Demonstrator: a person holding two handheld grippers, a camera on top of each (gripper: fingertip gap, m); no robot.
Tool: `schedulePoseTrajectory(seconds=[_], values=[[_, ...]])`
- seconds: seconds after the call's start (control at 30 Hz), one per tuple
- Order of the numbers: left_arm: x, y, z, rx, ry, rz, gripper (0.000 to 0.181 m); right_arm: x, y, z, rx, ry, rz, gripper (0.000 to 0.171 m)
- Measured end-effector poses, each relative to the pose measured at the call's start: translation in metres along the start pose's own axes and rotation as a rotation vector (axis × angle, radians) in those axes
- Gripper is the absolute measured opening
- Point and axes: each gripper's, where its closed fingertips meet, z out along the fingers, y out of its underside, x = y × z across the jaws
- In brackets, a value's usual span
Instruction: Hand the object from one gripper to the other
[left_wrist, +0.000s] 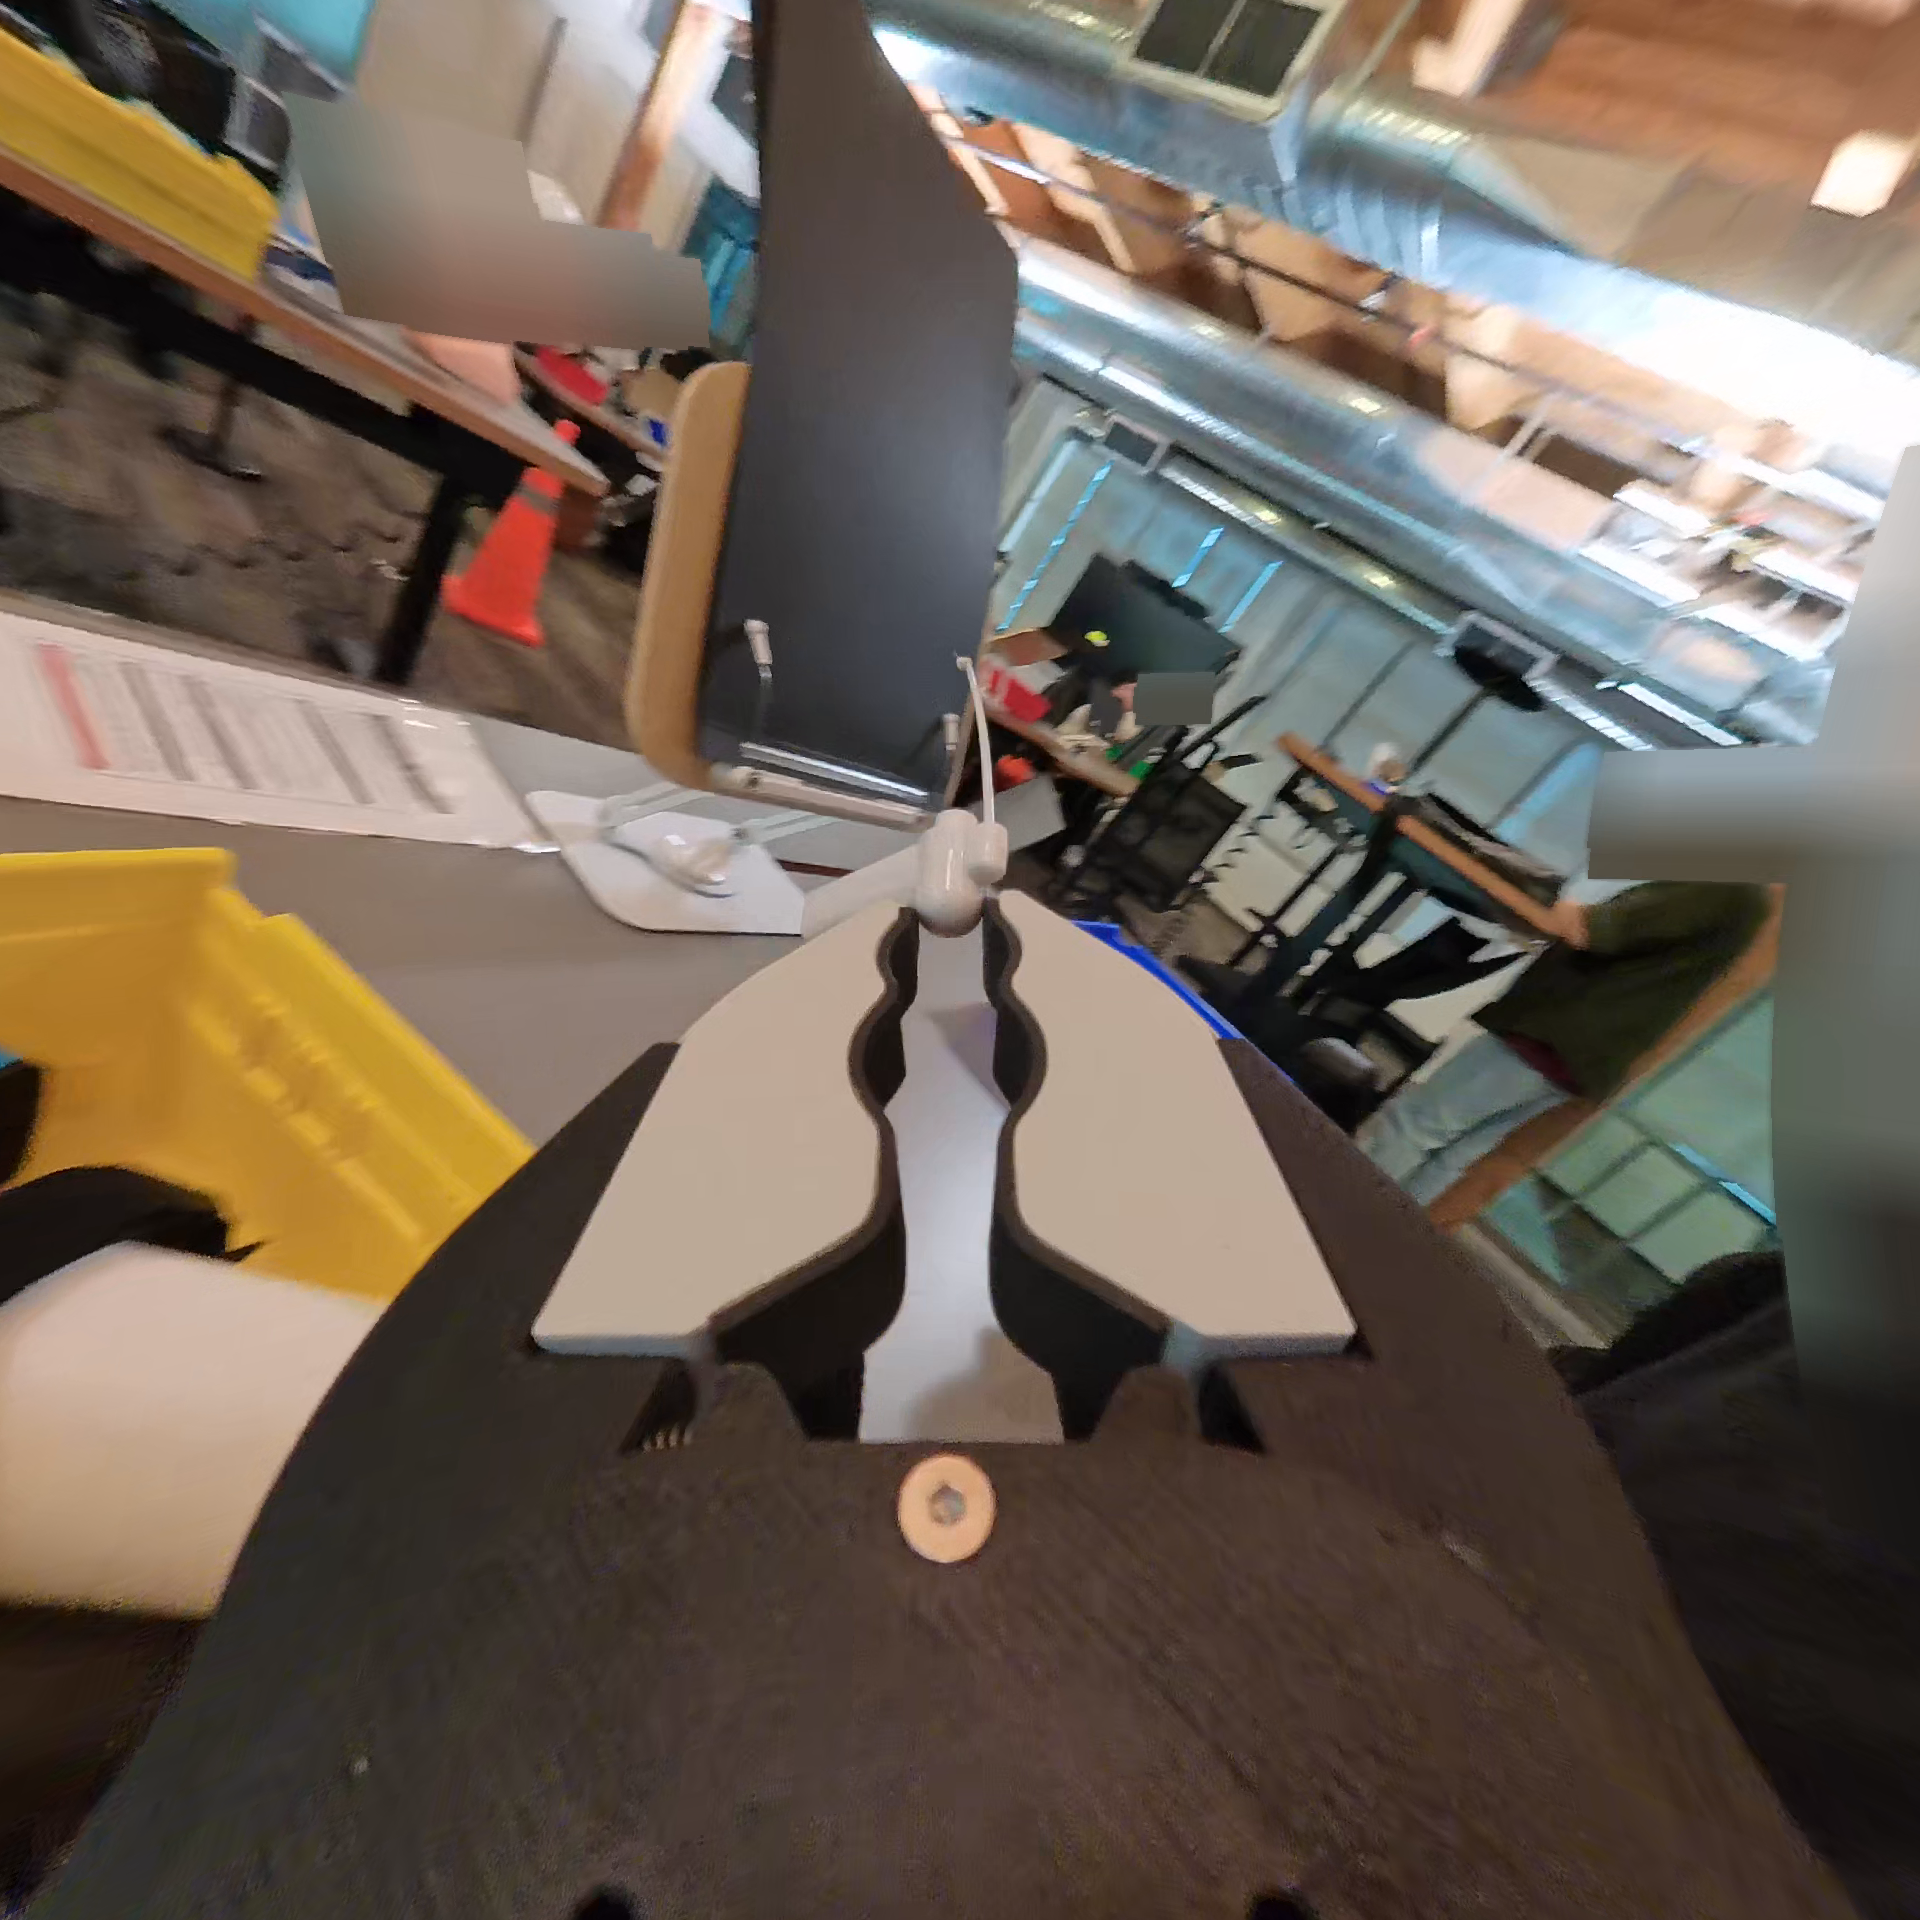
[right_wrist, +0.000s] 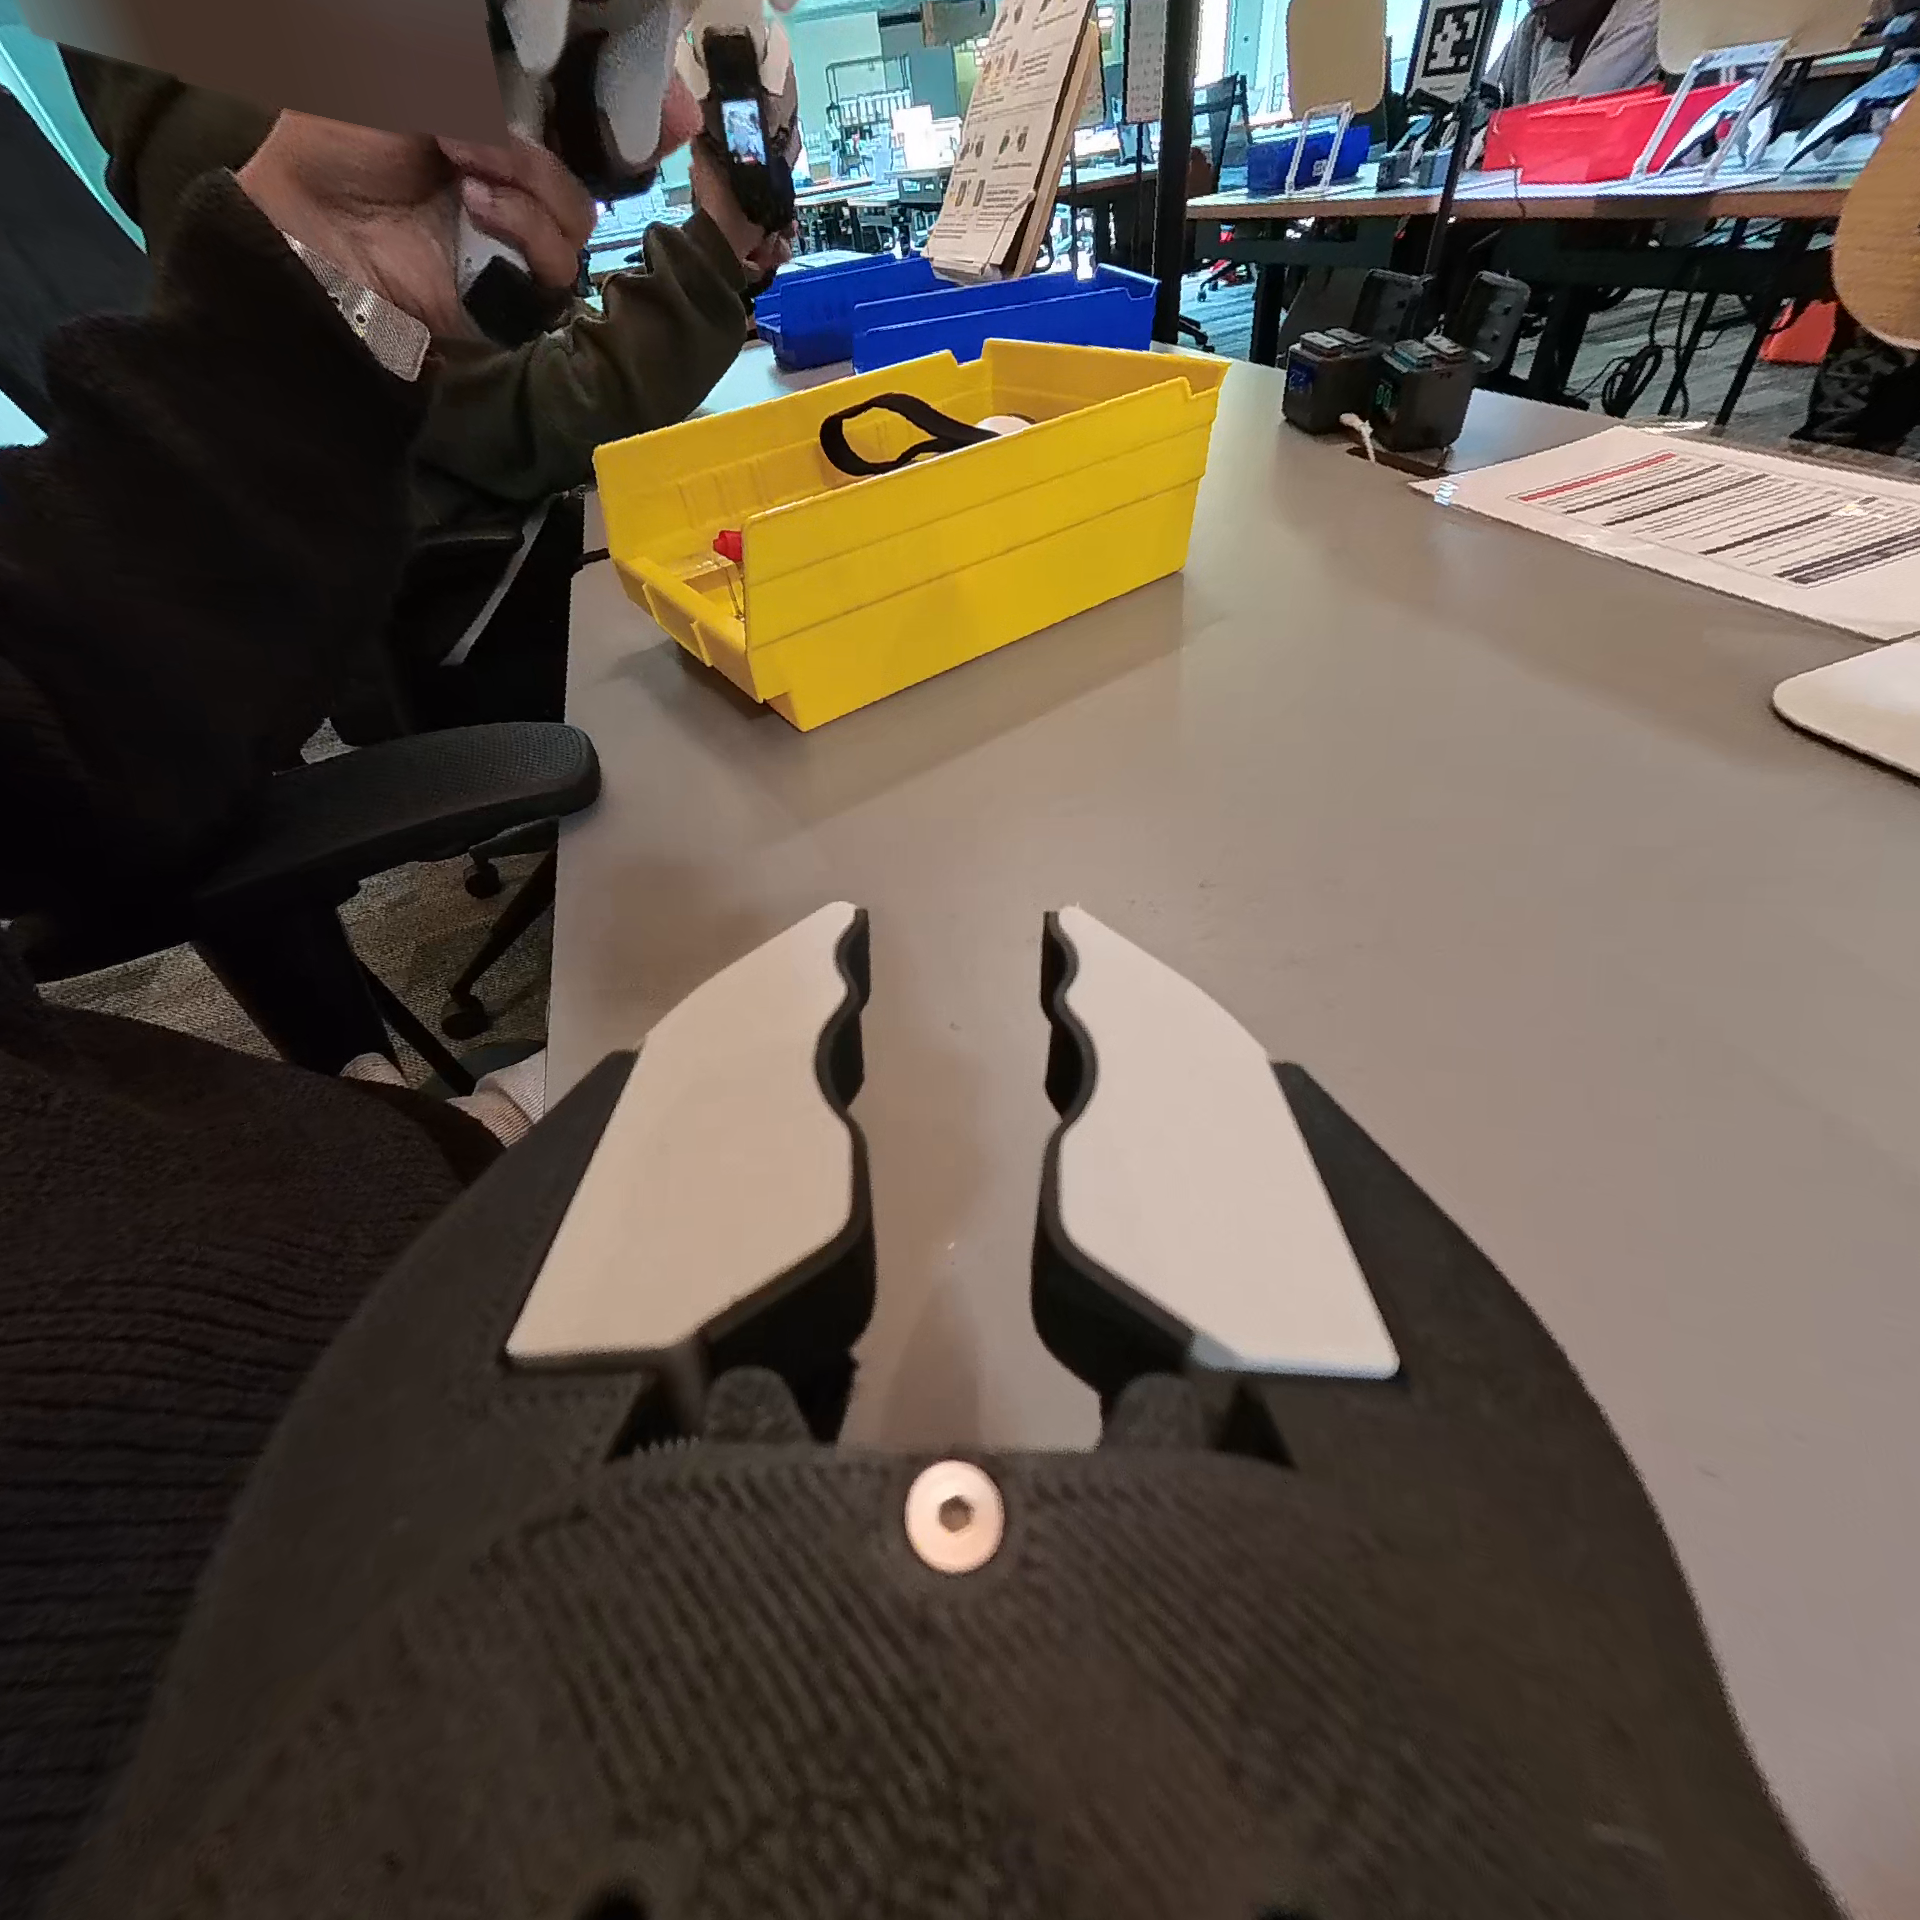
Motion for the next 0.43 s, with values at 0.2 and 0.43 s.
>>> schedulePoseTrajectory(seconds=[0.2,0.43], values=[[0.036,0.032,0.051,-0.052,0.241,-0.136,0.012,0.006,-0.014,-0.007,0.062,0.096,-0.086,0.027],[0.078,0.129,0.13,-0.235,0.497,-0.415,0.012,0.009,-0.038,-0.026,0.165,0.278,-0.376,0.031]])
